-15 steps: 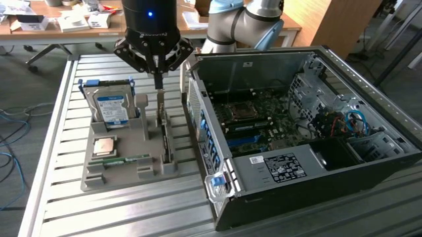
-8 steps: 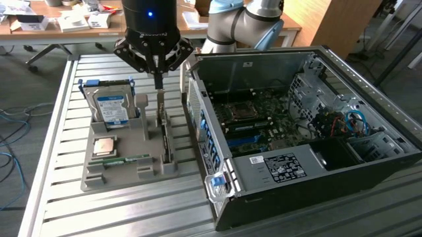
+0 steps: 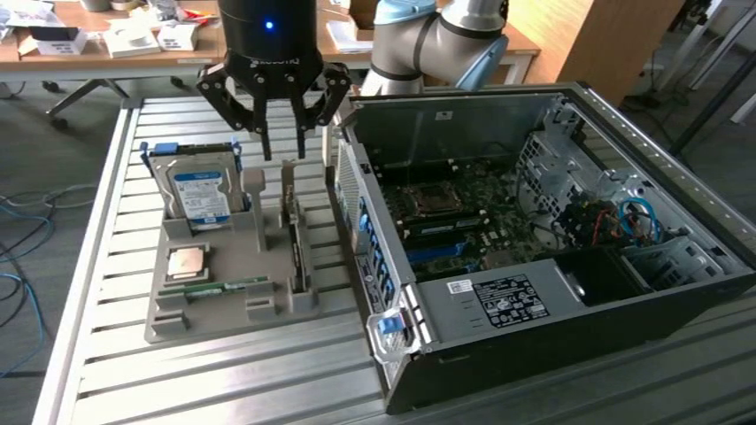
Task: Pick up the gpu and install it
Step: 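Pick up the gpu and move the gpu toward the slot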
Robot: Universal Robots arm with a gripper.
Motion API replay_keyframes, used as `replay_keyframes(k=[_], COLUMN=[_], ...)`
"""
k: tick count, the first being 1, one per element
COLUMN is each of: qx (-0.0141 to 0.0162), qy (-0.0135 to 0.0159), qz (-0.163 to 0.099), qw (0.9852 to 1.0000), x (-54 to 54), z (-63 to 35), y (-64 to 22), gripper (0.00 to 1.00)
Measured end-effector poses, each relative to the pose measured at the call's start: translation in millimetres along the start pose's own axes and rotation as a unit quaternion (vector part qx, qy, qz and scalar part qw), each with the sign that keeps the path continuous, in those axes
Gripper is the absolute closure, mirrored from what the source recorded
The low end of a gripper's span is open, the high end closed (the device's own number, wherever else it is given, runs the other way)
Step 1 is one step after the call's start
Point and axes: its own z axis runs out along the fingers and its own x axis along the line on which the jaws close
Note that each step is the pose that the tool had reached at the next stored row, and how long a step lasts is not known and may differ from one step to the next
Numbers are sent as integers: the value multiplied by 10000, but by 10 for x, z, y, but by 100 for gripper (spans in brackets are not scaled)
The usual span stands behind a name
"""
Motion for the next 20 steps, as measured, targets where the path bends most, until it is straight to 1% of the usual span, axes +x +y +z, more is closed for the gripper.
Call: replay_keyframes(k=[1, 8, 9, 13, 20], qx=[0, 0, 0, -1, 0], qy=[0, 0, 0, -1, 0], qz=[0, 0, 0, 0, 0], qw=[10000, 10000, 10000, 10000, 10000], x=[0, 0, 0, 0, 2], z=[0, 0, 0, 9, 85], y=[0, 0, 0, 0, -4], gripper=[59, 58, 51, 51, 51])
